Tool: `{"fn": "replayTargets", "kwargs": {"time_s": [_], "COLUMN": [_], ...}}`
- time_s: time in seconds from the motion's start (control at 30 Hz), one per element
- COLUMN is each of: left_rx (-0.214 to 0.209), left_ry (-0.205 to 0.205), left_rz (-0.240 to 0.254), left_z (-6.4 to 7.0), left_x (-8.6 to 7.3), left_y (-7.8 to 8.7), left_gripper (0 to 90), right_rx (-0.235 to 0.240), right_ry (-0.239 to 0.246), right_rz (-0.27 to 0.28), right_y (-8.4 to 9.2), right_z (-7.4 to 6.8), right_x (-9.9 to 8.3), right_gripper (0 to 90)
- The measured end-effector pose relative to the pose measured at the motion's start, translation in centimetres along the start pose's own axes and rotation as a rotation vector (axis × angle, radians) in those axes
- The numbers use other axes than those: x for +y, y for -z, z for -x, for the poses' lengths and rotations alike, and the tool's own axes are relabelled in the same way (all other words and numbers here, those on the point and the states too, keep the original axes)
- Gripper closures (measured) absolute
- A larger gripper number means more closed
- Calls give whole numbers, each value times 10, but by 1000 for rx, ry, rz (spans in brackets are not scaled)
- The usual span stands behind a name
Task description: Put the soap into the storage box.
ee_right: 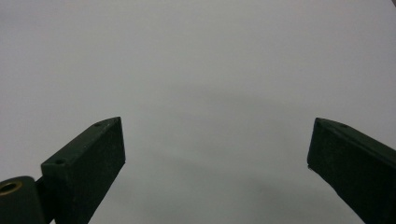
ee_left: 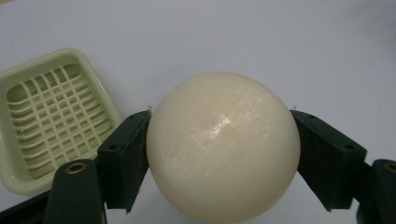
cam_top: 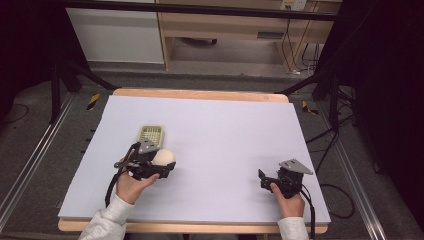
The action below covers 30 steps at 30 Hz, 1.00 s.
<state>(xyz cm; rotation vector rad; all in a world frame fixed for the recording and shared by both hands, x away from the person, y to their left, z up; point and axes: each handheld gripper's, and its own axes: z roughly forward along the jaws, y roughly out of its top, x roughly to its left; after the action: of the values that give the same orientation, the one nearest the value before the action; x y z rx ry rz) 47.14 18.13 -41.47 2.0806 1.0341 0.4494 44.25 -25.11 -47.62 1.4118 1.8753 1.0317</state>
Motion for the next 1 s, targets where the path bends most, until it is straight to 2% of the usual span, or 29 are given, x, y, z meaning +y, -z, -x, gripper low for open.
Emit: {"fn": "replayTargets", "kwargs": {"time_s": [0.73, 1.0], "left_rx": [60, 73], "left_ry": [70, 74], "left_rz": [12, 10], "left_z": [-33, -39], "left_x": [4, 7], "left_y": [3, 1], "left_gripper": [241, 241], "right_rx": [4, 3], "right_ry": [2, 3], "right_rz": [1, 0], "right_y": [0, -1], "right_z": [-1, -1], "right_x": [0, 0], "right_gripper": [46, 46]}}
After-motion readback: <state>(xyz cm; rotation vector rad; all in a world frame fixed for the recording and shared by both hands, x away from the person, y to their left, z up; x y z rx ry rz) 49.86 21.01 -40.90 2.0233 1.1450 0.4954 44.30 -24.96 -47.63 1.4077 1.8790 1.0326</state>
